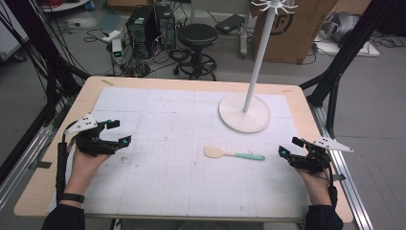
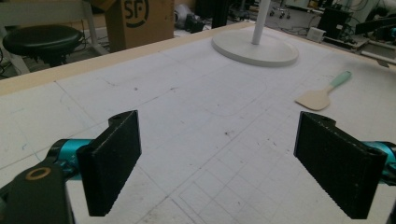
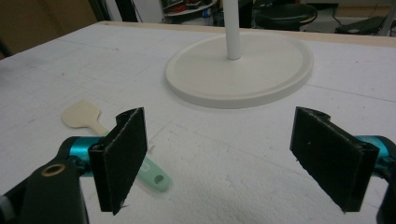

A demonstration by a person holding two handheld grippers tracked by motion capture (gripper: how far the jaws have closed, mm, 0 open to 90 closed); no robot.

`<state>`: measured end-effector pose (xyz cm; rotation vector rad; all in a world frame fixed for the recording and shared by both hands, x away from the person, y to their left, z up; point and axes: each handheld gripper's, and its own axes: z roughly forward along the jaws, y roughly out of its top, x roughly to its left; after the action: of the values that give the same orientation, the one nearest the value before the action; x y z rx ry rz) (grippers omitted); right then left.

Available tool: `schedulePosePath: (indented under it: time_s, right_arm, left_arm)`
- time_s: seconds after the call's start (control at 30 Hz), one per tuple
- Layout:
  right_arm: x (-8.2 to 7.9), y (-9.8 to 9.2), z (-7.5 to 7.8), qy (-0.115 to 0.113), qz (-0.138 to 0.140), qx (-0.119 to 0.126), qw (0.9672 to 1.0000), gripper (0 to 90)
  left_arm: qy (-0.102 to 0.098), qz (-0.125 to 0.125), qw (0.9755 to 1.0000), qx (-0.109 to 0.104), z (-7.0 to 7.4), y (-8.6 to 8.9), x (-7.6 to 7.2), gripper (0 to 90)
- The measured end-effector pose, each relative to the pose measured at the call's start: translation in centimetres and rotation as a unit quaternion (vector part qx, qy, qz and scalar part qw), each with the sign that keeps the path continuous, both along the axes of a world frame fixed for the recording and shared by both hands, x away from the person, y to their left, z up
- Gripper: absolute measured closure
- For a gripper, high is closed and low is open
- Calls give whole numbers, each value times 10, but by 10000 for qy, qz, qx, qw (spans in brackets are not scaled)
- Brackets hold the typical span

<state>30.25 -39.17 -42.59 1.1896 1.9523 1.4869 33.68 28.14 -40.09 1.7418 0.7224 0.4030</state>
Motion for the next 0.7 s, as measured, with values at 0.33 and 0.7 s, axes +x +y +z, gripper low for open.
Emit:
schedulePosePath:
  time_s: [0.33, 0.7]
  right_arm:
    - [0, 1, 1, 21, 26, -64, 10000, 181]
    - [-2, 4, 1, 78, 113, -65, 9999, 201]
  left_arm:
    - [34, -19, 10000, 31, -1, 0, 1, 154]
    - [35, -2, 10000, 33, 0, 2, 0, 153]
